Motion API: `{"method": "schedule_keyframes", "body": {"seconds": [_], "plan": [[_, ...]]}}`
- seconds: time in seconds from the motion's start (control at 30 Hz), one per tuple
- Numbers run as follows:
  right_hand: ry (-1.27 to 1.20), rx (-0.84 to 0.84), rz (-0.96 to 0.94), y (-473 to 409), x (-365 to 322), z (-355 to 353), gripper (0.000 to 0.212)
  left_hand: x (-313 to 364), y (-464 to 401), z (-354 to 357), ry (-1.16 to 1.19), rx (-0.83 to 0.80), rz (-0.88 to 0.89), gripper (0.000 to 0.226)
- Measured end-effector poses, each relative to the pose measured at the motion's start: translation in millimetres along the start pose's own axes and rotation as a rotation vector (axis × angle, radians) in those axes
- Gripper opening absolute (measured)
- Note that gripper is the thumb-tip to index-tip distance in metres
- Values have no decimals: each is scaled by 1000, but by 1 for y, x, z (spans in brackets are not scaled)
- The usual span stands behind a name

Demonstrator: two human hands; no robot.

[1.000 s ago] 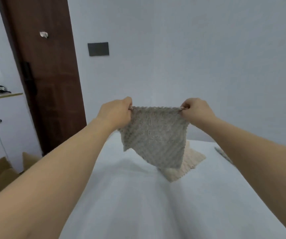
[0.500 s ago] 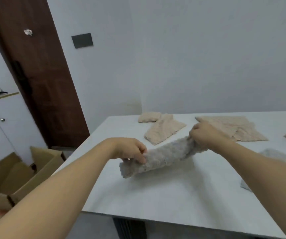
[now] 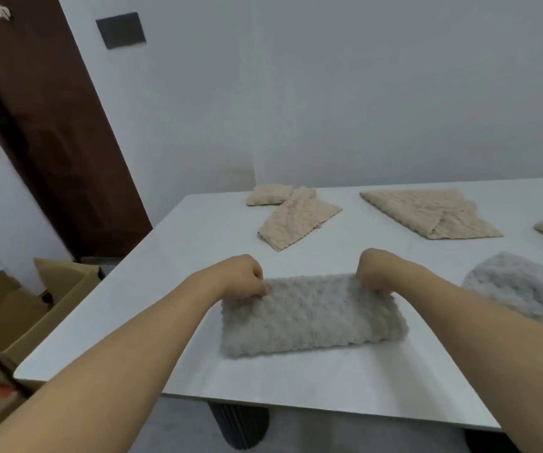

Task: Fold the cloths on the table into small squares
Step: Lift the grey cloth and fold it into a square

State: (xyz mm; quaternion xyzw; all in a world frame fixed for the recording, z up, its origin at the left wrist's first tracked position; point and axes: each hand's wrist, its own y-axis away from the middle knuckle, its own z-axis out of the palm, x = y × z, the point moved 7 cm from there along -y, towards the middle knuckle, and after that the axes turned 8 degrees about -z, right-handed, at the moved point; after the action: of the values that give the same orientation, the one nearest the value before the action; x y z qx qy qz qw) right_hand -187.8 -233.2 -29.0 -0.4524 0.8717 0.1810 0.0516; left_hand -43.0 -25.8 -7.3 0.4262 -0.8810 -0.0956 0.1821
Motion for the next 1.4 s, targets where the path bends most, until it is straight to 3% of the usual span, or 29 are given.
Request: {"method": "schedule_keyframes", "body": {"seconds": [0.07,0.13,0.23,0.37,0.5,0.63,0.8,1.0,1.1,1.2,1.33,1.4], "plan": [[131,150,-36,-8,0,4,14,-7,-20,9,-150,143,16,24],[237,430,-112,-17,3,21,8,-15,-34,33,-223,297,51,27],[79,776,-94,-19,25,40,8,-33,-39,54,104,509,84,21],[22,889,-82,-23,36,41,5,-40,-45,50,241,567,146,10],[71,863,-78,-28,34,44,3,-41,-47,50,250,600,148,15],[25,811,-60,-29,35,42,12,-49,-45,47,516,561,179,15],[-267,698,-88,-21,32,37,16,-53,-50,49,593,470,124,19],[-662,619,-115,-14,35,38,6,-62,-71,43,898,186,14,26],[-739,620,-111,-16,39,37,9,-59,-78,38,848,119,-35,22],[-769,597,-80,-18,43,37,16,-61,-82,37,794,198,-56,24],[-767,526,-88,-27,46,31,18,-60,-67,41,721,455,-27,24],[-757,552,-108,-31,46,28,19,-56,-61,42,720,506,-33,23]]}}
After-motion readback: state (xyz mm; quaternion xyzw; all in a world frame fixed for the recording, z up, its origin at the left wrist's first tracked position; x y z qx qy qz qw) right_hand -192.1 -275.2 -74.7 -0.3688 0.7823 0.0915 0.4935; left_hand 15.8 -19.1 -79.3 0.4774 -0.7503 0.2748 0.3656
